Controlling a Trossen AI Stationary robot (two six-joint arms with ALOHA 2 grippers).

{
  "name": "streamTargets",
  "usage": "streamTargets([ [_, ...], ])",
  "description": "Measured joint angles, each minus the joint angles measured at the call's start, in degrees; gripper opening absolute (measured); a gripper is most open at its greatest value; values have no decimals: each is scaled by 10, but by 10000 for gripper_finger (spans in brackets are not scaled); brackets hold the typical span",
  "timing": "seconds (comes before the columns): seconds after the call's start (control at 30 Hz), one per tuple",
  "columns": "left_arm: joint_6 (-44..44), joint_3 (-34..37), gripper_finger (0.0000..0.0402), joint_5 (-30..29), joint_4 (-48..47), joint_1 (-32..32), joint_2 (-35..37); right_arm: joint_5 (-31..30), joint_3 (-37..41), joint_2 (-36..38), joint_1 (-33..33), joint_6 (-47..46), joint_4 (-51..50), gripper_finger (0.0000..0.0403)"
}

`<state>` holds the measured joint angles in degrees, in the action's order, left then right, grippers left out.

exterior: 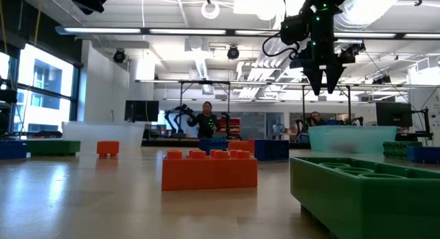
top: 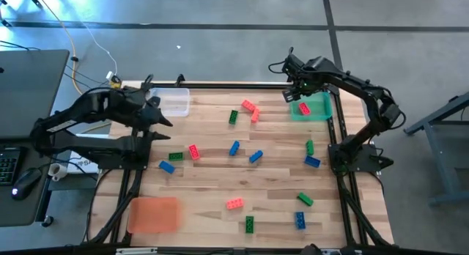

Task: Sort & place blocks by color
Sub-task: Put the blue game piece into the transparent bin

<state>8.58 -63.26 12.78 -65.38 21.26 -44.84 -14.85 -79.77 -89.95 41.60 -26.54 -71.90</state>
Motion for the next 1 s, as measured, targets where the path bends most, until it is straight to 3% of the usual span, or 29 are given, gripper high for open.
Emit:
streamTargets([
  [0.3, -4, 0, 247, -1, -86, -16, -59, 0, 0, 0, -5, 25, 0, 211],
  [0.6, -9, 2, 242, 0, -99, -107, -105, 0, 0, 0, -5, 26, 0, 211],
  [1.0, -29, 69, 241, -8, -97, -209, -223, 0, 0, 0, -5, 37, 8, 211],
])
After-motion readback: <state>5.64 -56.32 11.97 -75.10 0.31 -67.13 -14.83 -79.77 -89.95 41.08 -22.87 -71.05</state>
